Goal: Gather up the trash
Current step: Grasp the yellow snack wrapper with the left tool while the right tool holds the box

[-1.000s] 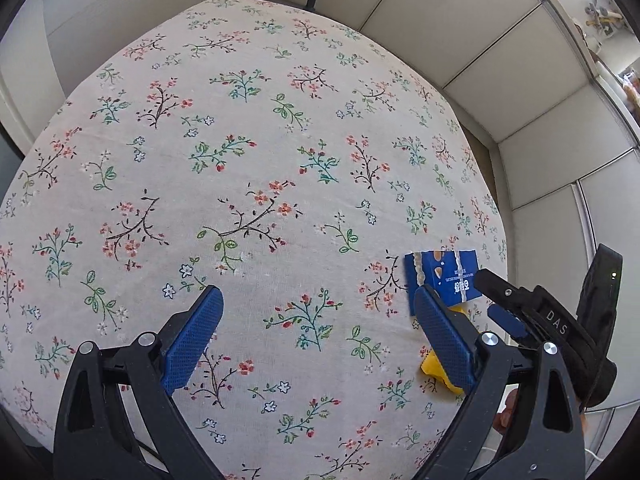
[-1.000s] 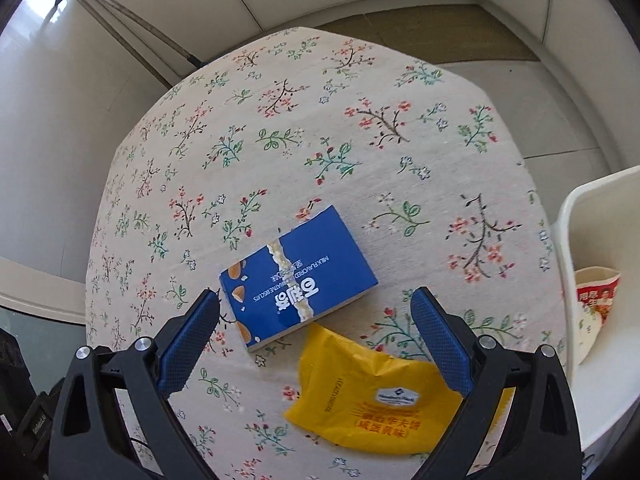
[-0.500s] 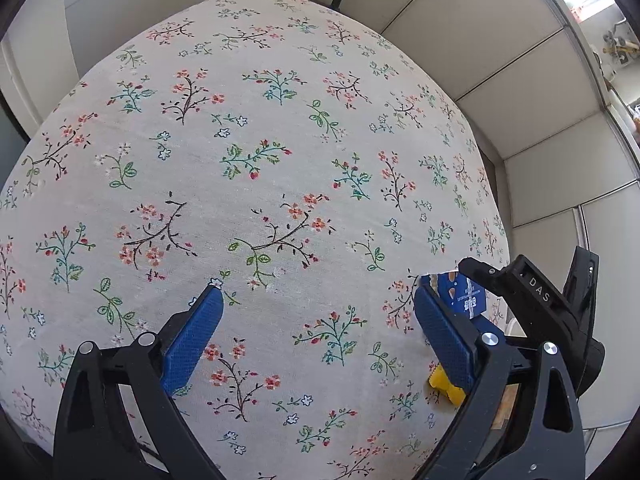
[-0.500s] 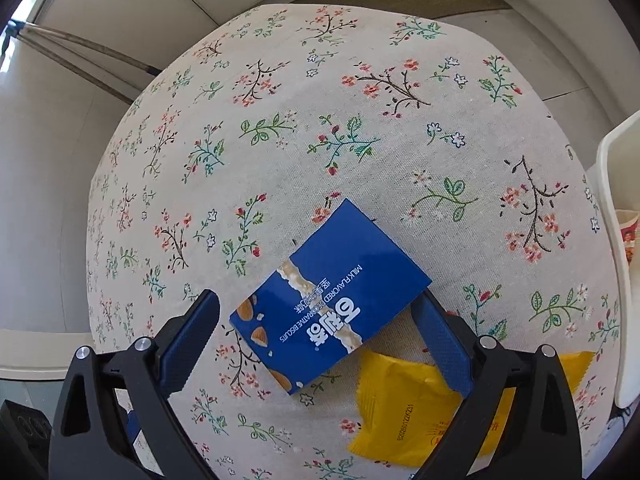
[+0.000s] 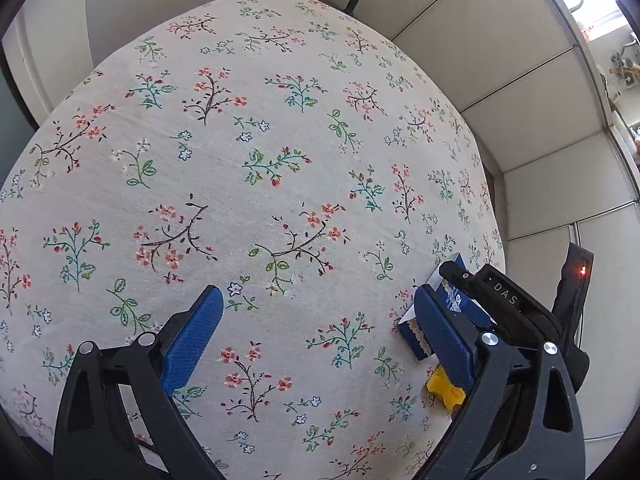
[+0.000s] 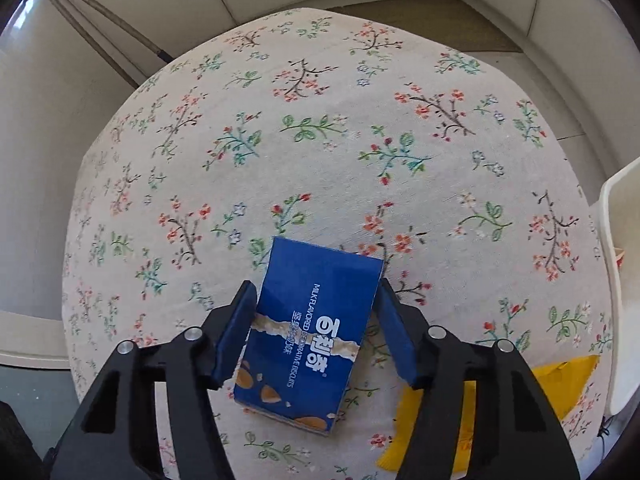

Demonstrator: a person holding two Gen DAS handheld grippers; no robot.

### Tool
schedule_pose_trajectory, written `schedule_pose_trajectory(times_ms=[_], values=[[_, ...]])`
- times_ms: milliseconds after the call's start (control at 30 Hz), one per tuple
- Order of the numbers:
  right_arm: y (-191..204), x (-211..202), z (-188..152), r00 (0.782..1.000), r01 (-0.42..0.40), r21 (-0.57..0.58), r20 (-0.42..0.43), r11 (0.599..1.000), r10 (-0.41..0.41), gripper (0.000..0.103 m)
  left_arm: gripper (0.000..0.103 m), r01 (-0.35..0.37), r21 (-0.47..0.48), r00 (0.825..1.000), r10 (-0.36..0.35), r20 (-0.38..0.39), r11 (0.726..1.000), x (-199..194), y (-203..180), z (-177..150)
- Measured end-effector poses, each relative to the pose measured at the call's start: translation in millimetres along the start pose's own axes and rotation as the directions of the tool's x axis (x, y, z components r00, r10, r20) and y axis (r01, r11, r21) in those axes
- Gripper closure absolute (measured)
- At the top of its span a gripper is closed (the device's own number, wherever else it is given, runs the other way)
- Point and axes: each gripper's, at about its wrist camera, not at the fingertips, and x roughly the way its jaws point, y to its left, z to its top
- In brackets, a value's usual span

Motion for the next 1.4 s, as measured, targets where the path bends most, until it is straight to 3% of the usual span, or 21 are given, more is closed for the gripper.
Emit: schedule_pose_trajectory(times_ms=[200, 433, 700, 767, 900, 1100, 1200, 1267, 1300, 1333, 1400], values=[[12.5, -6.4, -1.4, 0.999, -0.049, -0.032, 0.007, 0.998, 0.049, 0.045, 0.011, 0.005, -0.033, 1.0, -0.005, 0.014, 0.999, -6.8, 7.1, 2.8], [6.7, -48.1, 2.4, 0.992, -0.097, -0.055, 0.081, 0.994, 0.102, 0.045, 0.011, 0.015, -0.019, 1.0, -0.015, 0.001, 1.0, -2.0, -3.2, 1.7], [-46.6, -108.9, 7.5, 0.978, -0.129, -0.027, 0.164, 0.991, 0.132, 0.045, 0.011, 0.007, 0.134, 0.997, 0.003, -0.075, 0.991, 19.9, -37.9, -14.9], [-62.2, -126.8, 7.4, 0.972, -0.13, -0.023, 0.195, 0.991, 0.132, 0.044, 0.011, 0.022, 0.229, 0.994, 0.002, -0.105, 0.973, 27.9, -55.1, -25.0], [-94.1, -157.3, 6.6, 0.958, -0.143, 0.002, 0.253, 0.99, 0.138, 0.044, 0.011, 0.054, 0.425, 0.988, 0.015, -0.156, 0.904, 43.4, -92.1, -56.6], [-143.9, -188.6, 5.6, 0.936, -0.188, 0.065, 0.314, 0.98, 0.159, 0.044, 0.011, 0.062, 0.54, 0.983, 0.042, -0.179, 0.839, 63.5, -133.6, -101.9], [-162.3, -193.3, 4.5, 0.933, -0.202, 0.082, 0.317, 0.976, 0.167, 0.044, 0.011, 0.058, 0.642, 0.987, 0.052, -0.151, 0.764, 63.2, -156.0, -122.7], [-175.2, -195.9, 3.2, 0.933, -0.209, 0.091, 0.318, 0.974, 0.17, 0.044, 0.009, 0.074, 0.734, 0.982, 0.08, -0.173, 0.675, 65.5, -171.7, -137.7], [-181.8, -196.9, 3.3, 0.932, -0.213, 0.099, 0.32, 0.972, 0.172, 0.044, 0.009, 0.089, 0.779, 0.977, 0.099, -0.19, 0.62, 67.6, -177.4, -143.5], [-189.7, -198.2, 3.8, 0.93, -0.221, 0.11, 0.322, 0.969, 0.176, 0.044, 0.009, 0.106, 0.83, 0.972, 0.119, -0.202, 0.548, 69.9, -183.6, -151.6], [-204.8, -203.4, 5.2, 0.924, -0.244, 0.132, 0.333, 0.961, 0.189, 0.044, 0.009, 0.127, 0.914, 0.972, 0.135, -0.192, 0.384, 69.9, -193.1, -166.1]])
